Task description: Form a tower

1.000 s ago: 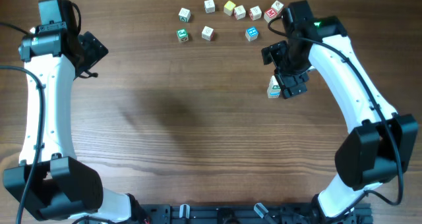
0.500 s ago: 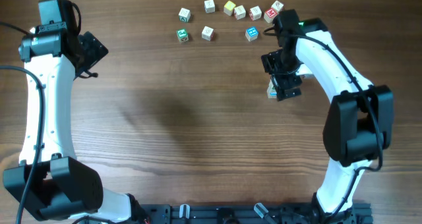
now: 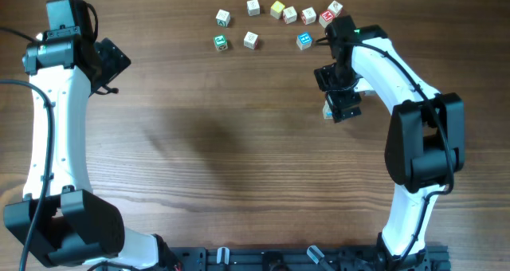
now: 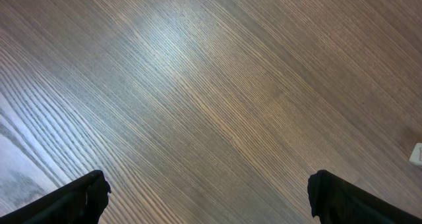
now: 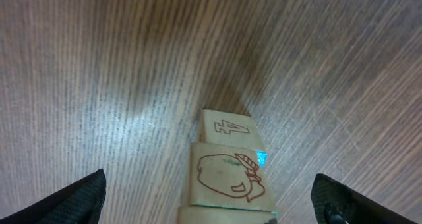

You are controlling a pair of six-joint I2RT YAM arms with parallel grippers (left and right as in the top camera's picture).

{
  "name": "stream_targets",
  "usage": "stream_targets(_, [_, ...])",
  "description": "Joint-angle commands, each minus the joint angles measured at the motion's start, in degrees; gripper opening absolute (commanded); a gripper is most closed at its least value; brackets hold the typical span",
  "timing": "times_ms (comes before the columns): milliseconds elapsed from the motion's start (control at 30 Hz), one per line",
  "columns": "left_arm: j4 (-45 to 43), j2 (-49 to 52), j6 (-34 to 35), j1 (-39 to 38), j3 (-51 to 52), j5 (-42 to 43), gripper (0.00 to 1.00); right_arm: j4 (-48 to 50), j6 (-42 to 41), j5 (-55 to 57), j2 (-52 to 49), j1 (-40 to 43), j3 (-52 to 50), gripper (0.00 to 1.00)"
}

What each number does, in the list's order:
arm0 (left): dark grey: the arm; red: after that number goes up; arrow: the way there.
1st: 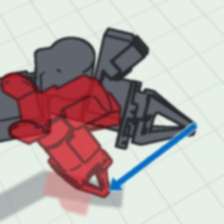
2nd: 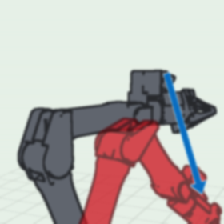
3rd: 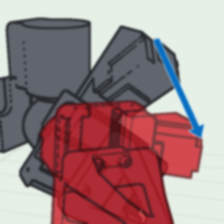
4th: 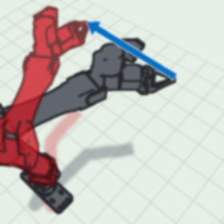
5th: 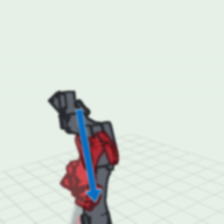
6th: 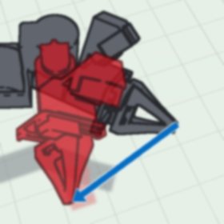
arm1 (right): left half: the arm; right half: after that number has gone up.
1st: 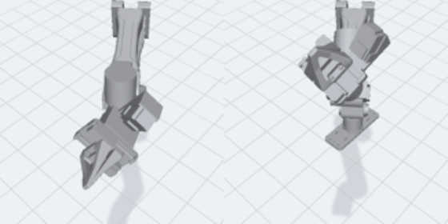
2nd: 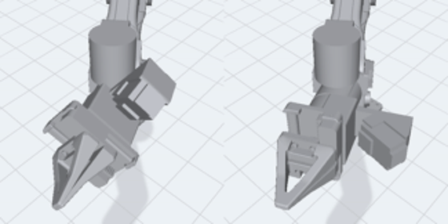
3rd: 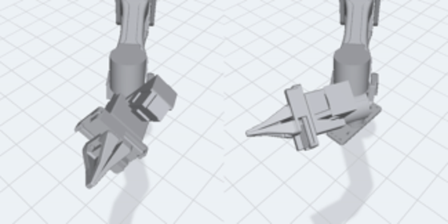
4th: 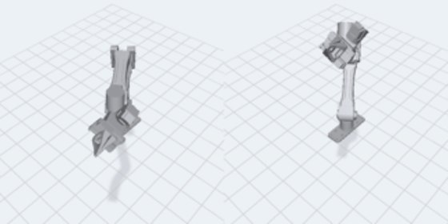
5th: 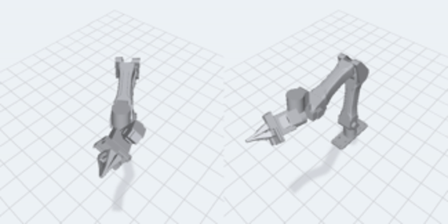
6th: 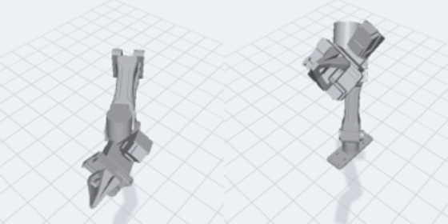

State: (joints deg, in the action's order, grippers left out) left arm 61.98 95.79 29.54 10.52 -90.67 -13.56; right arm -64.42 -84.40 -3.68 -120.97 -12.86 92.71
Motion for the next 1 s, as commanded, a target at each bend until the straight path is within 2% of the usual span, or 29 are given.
stream_targets(0, [0.04, 0.55, 0.96, 0.2, 0.31, 0.09, 1.0, 0.79, -1.07, 1.81, -1.22, 0.17, -0.55, 1.0])
stream_targets(633, [0.04, 0.55, 0.96, 0.2, 0.31, 0.09, 1.0, 2.25, 0.48, 1.18, -2.38, 0.17, -0.59, 1.0])
stream_targets(767, [0.04, 0.55, 0.96, 0.2, 0.31, 0.09, 1.0, 1.6, 1.95, 1.16, -2.38, 0.11, -0.59, 0.96])
stream_targets(967, [0.02, 0.55, 0.96, 0.2, 0.31, 0.09, 1.0, 1.77, 1.88, 1.2, -2.38, 0.07, -0.59, 0.96])
